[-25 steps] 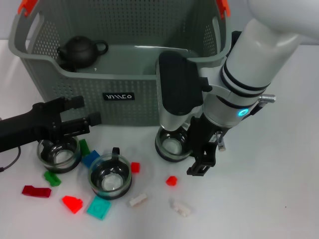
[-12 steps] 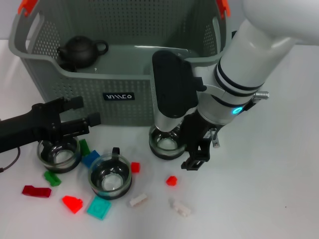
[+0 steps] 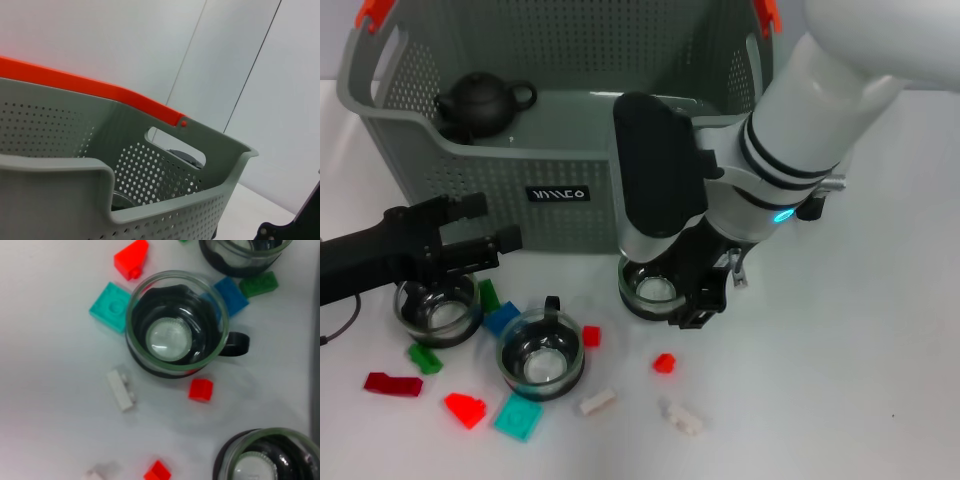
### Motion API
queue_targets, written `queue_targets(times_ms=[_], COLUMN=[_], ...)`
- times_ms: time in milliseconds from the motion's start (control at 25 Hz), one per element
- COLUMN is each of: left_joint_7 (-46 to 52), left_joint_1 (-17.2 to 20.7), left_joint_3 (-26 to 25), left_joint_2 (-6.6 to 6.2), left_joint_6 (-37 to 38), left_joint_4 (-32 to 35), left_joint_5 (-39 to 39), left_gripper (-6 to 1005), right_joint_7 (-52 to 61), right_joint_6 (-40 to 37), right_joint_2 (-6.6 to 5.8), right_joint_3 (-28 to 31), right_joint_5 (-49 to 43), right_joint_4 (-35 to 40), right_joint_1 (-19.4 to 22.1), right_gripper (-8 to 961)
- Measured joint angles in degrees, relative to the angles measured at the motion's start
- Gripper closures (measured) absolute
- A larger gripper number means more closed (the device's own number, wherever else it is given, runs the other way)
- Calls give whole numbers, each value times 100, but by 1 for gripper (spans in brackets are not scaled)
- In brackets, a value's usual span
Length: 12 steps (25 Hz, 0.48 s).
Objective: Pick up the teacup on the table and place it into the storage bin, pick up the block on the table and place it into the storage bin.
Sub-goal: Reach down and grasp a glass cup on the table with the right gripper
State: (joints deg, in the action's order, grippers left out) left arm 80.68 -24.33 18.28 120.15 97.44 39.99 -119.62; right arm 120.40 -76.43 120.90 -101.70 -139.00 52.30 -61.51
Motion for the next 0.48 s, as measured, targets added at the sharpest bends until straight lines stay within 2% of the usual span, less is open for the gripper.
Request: queue_targets(times_ms=[480], left_joint_7=[0], left_joint_1=[25], left_joint_3=[1], left_joint_2=[0], left_joint_6=[-85], left_joint_4=[0], left_joint_5=[0], left_gripper=[140], right_joint_7=[30], right_joint_6=[516], right_joint_2=[19], right_joint_3=[-706], right_joint_5=[29], right_joint_4=[-100], right_joint_1=[57], right_gripper=[389])
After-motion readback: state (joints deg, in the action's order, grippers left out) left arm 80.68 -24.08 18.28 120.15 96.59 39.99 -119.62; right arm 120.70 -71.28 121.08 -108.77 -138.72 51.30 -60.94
